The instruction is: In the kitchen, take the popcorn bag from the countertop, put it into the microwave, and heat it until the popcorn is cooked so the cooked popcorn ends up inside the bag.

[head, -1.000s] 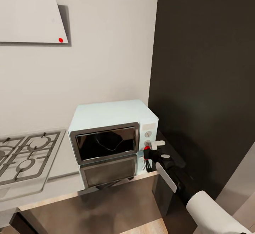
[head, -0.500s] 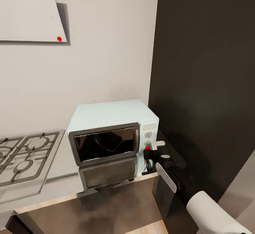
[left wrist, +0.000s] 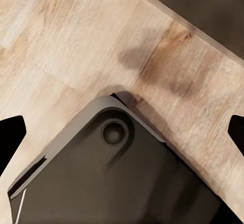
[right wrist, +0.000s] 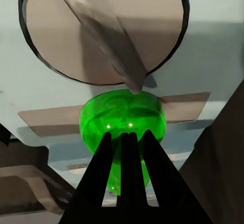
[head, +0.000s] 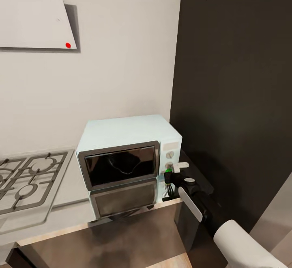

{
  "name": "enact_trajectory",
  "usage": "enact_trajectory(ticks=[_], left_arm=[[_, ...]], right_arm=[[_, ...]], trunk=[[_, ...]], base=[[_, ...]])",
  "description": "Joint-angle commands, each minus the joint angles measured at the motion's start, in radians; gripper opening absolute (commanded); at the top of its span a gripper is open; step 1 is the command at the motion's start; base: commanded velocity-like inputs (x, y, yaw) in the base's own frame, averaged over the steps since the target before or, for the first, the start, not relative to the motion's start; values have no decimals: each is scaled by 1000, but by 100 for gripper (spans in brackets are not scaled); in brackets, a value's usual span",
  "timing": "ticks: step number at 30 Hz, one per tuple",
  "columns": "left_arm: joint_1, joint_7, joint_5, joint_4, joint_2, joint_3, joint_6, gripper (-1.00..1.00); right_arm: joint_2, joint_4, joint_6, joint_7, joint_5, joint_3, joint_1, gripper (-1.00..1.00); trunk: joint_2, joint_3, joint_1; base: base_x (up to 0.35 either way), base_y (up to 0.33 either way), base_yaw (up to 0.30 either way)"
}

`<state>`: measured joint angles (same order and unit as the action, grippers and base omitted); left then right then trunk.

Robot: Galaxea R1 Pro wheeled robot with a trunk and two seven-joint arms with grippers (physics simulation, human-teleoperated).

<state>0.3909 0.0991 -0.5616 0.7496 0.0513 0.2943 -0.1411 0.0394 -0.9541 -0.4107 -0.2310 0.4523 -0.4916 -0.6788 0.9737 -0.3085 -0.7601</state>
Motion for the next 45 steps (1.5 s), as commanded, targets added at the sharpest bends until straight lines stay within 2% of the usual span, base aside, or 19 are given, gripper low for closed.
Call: enact_trajectory(ticks=[1, 14, 29, 45], left_arm=[[0, 8, -11, 0, 1, 4, 2, 100], [0, 8, -12, -1, -1, 5, 7, 100], [-1, 7, -13, -2, -1, 5, 12, 100], [-1, 5, -14, -16, -1, 3, 12, 100]], right_arm=[[2, -5, -3, -10, 2, -4, -10, -100], [3, -20, -3, -10, 3, -3, -9, -100], [15, -183, -10, -14, 3, -1, 4, -100], [20, -239, -15, -14, 3, -1, 8, -100]], trunk=[[0, -1, -4], [0, -1, -4], [0, -1, -4], [0, -1, -4]], base=[[0, 0, 0], [-104, -10, 0], [-331, -24, 0], [-343, -51, 0]])
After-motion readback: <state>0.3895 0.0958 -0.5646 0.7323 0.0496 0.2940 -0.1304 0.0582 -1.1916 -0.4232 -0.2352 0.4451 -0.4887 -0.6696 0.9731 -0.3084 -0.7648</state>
